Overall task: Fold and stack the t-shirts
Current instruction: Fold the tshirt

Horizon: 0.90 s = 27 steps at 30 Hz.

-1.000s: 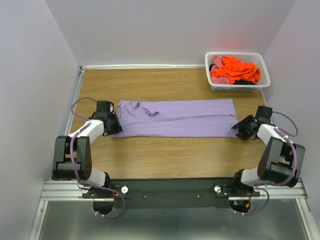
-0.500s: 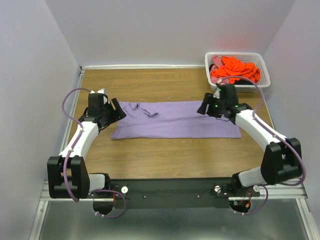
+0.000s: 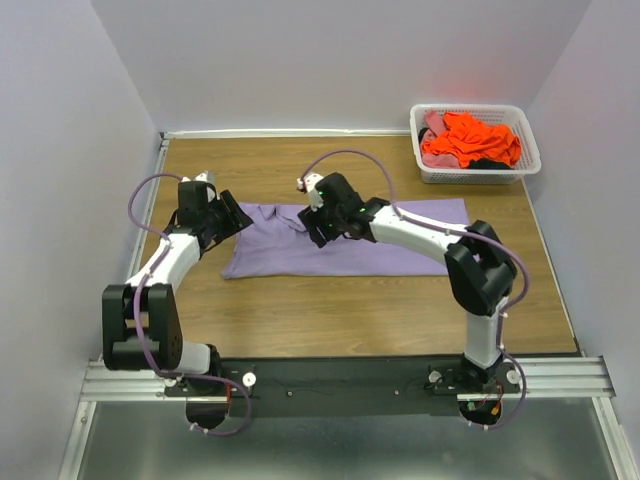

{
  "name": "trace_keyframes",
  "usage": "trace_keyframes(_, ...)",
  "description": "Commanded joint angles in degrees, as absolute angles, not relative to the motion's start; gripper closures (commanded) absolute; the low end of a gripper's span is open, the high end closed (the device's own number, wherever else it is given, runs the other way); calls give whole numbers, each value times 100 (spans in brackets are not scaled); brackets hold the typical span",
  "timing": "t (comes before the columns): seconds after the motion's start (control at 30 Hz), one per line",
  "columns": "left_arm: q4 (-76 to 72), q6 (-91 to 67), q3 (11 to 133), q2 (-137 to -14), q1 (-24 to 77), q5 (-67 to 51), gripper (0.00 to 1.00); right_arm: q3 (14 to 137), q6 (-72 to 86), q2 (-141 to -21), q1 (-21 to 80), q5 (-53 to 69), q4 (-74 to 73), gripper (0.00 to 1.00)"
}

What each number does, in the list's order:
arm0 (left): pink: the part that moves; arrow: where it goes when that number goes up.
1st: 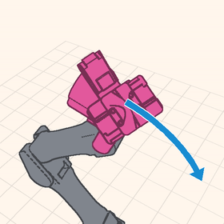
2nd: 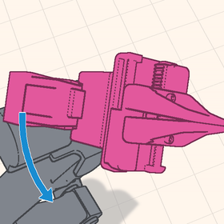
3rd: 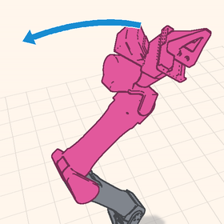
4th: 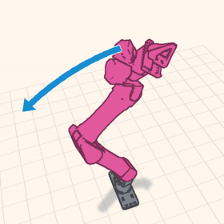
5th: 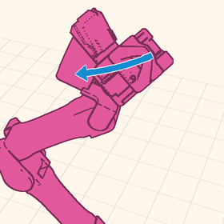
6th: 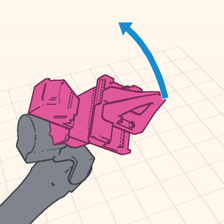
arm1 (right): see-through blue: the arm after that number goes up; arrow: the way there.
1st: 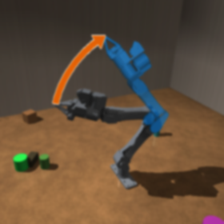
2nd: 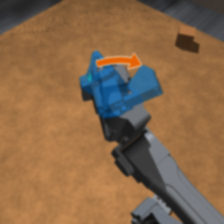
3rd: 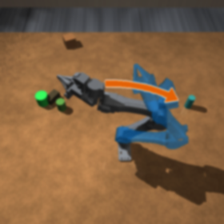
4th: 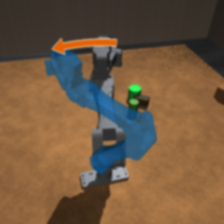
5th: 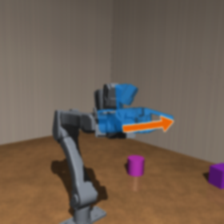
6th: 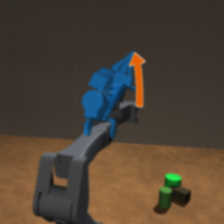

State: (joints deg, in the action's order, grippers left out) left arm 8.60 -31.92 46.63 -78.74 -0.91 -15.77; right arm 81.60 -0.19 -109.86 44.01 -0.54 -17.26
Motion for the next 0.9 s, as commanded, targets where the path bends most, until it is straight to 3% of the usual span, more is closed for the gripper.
trace_keyframes(0.0, 466, -3375, 4922, -8296, -105, -1732, 38, 8709, -878, -11461, 4754, -492, -1608, 31)
trace_keyframes(0.53, 571, -3366, 5844, -9782, -35, -1854, 38, 9606, -1810, -12673, 5194, -1283, -1450, 38)
trace_keyframes(0.8, 738, -3349, 6178, -10054, 148, -1758, 38, 9677, -1889, -12841, 5186, -1669, -1178, 54)
trace_keyframes(0.87, 773, -3349, 6249, -10151, 193, -1731, 38, 9703, -1933, -12893, 5186, -1879, -1125, 63)
